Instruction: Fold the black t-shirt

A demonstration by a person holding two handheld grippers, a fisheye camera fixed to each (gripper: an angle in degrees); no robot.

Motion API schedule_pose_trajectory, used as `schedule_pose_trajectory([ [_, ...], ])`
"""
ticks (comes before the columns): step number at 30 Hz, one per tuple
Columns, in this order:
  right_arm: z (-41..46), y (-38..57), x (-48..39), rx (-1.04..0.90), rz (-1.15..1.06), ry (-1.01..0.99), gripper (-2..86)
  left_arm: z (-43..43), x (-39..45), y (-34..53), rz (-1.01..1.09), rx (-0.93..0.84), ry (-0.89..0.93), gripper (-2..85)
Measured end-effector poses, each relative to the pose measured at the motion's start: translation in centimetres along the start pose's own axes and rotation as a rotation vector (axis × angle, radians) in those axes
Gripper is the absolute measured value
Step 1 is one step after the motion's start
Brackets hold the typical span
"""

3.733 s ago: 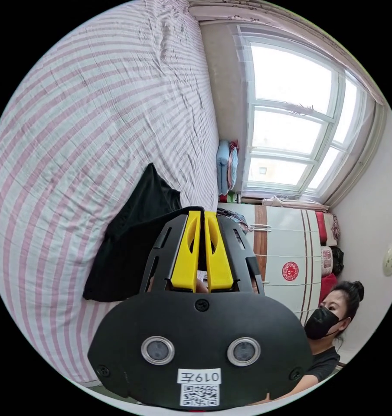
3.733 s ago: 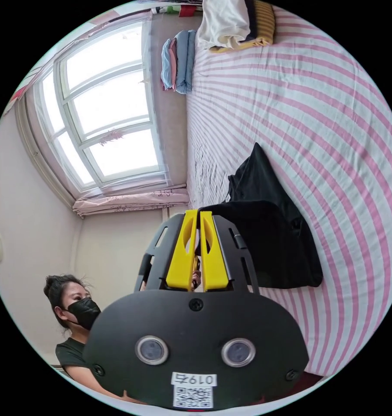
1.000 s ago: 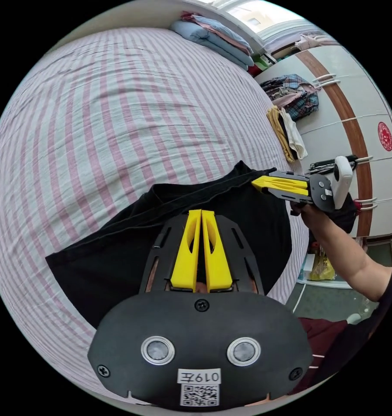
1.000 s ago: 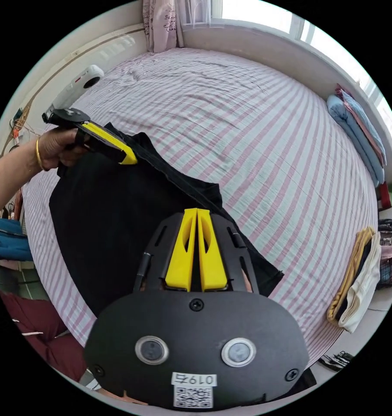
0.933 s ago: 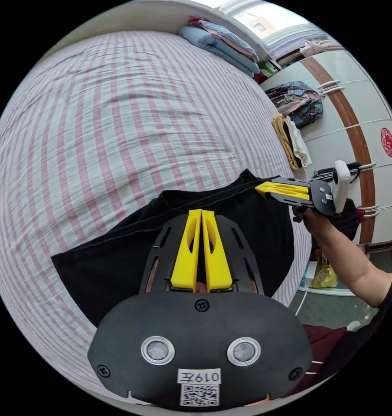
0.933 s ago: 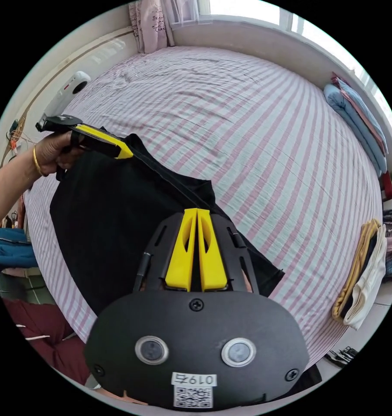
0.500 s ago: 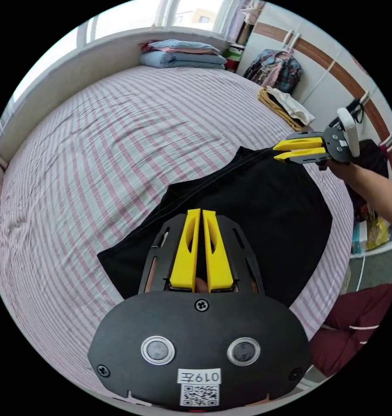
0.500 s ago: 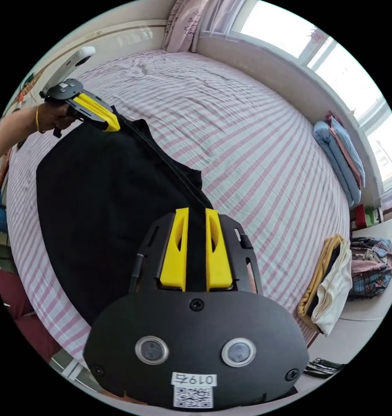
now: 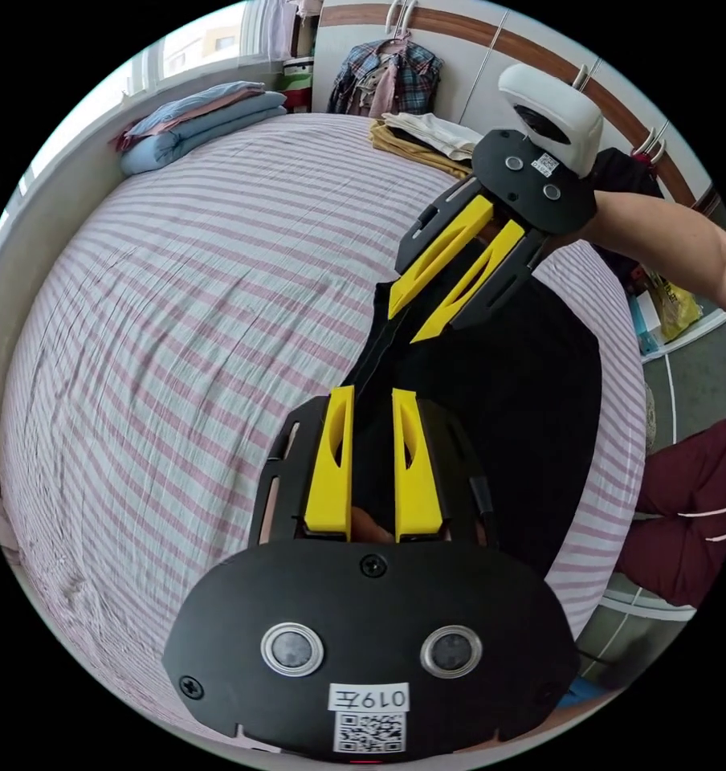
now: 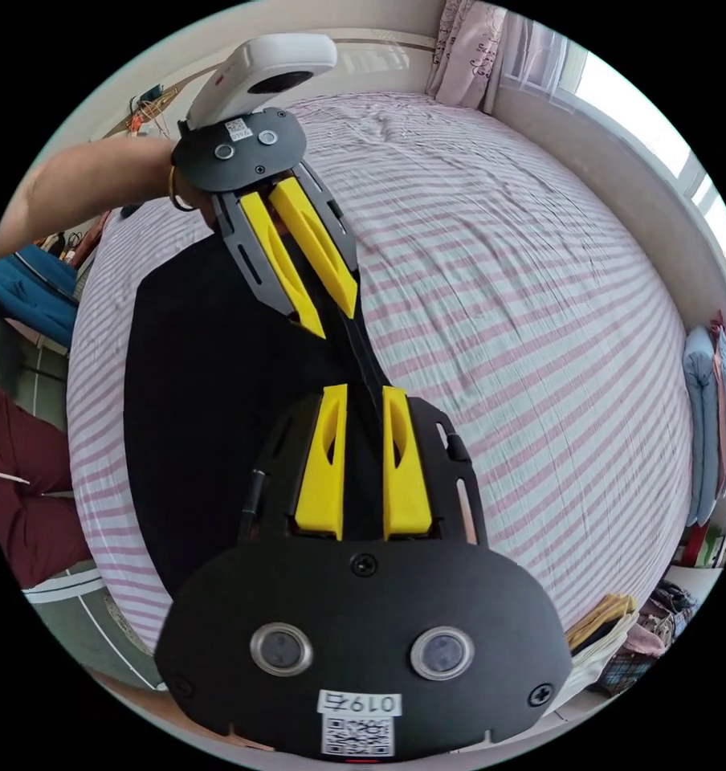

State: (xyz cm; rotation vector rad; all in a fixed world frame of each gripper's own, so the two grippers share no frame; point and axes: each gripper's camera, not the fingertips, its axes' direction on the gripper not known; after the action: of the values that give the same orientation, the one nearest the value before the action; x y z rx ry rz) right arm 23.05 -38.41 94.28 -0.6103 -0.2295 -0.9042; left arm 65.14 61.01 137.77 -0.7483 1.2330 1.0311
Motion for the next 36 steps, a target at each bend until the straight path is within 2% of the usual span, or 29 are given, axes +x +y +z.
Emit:
schedule_pose_trajectory([
  [8,-1.0,-0.5,2.2,-0.031,0.0,-0.041,6.0,-1.7,-1.8,-1.2,0.006,-0.049,0.017,4.4],
  [13,-1.4,-0.3,2.7,-0.059,-0.006,-0.036,-0.1,-2.6,-2.0,-1.3,0.027,-0.084,0.006,1.7],
  [19,-2.5,-0.1,3.5,-0.045,0.015,-0.02,-0.9,-4.5,-2.8,-0.7,0.016,-0.06,0.009,0.7],
  [26,-1.6,0.2,3.7,-0.059,0.062,0.0,-0.4,-4.6,-2.8,-0.1,-0.009,-0.093,-0.039,0.7],
  [30,-1.9,0.7,3.6,-0.054,0.109,0.039,3.2,-4.6,-2.0,0.4,-0.015,-0.117,-0.09,0.9],
  [33,-4.0,3.2,4.3,0.015,0.179,0.037,6.2,-5.9,-2.3,2.0,-0.053,-0.082,-0.101,1.1],
  [36,-5.1,6.8,4.7,0.024,0.219,0.04,6.6,-8.0,-2.9,4.9,-0.126,0.031,-0.066,1.1],
])
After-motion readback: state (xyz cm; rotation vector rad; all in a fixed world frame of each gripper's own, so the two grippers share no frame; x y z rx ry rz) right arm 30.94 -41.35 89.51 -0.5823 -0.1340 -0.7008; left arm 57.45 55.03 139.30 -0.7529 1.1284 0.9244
